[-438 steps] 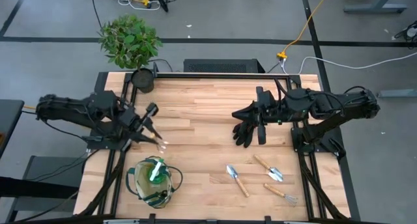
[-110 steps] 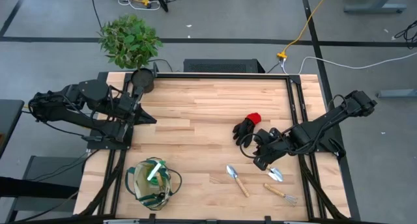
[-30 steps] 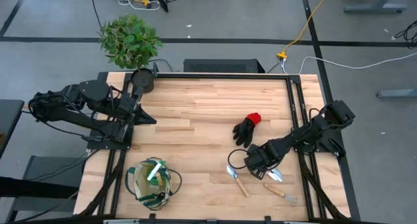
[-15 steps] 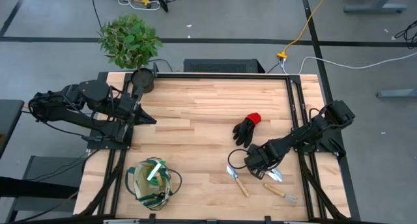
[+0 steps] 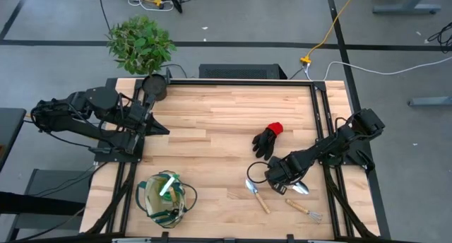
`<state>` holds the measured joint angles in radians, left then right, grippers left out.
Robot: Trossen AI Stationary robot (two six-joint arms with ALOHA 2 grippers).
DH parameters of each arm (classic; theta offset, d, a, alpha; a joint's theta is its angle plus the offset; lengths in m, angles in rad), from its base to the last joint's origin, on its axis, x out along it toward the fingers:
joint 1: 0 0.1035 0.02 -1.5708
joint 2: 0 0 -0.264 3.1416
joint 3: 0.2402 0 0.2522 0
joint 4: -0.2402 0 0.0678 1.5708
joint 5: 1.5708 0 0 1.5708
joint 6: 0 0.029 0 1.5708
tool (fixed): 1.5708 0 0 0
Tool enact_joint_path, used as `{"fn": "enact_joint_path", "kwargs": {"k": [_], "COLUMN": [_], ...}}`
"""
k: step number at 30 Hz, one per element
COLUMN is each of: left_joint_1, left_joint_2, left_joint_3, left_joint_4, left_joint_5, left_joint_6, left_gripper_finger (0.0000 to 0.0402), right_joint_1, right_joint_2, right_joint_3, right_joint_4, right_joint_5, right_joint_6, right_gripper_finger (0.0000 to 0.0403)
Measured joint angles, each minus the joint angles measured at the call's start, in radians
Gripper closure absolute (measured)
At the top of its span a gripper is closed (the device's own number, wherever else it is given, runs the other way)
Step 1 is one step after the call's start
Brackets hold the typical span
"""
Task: Pick & Place Garden tools in Gardening bag
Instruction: Put the right trowel into the gardening bag
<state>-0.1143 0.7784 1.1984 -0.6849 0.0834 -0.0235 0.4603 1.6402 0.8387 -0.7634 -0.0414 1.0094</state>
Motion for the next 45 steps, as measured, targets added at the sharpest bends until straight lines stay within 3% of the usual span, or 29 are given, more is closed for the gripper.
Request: {"fn": "enact_joint_path", "kwargs": {"k": [9,19,45], "left_joint_1": [0.000,0.000,0.000], "left_joint_2": [0.000,0.000,0.000], "left_joint_3": [0.000,0.000,0.000], "left_joint_4": [0.000,0.001,0.001], "left_joint_5": [0.000,-0.001,-0.011], "left_joint_6": [0.000,0.000,-0.018], "left_gripper_finger": [0.0399,0.0399,0.0399], "right_joint_1": [0.000,-0.035,-0.237], "right_joint_2": [-0.029,-0.144,-0.189], "right_joint_3": [0.005,0.053,0.385], "right_joint_4": [0.009,0.017,0.096], "right_joint_5": [0.006,0.085,0.170], "right_joint_6": [-0.029,-0.051,-0.493], "right_gripper_finger": [0.0333,0.0337,0.0339]}}
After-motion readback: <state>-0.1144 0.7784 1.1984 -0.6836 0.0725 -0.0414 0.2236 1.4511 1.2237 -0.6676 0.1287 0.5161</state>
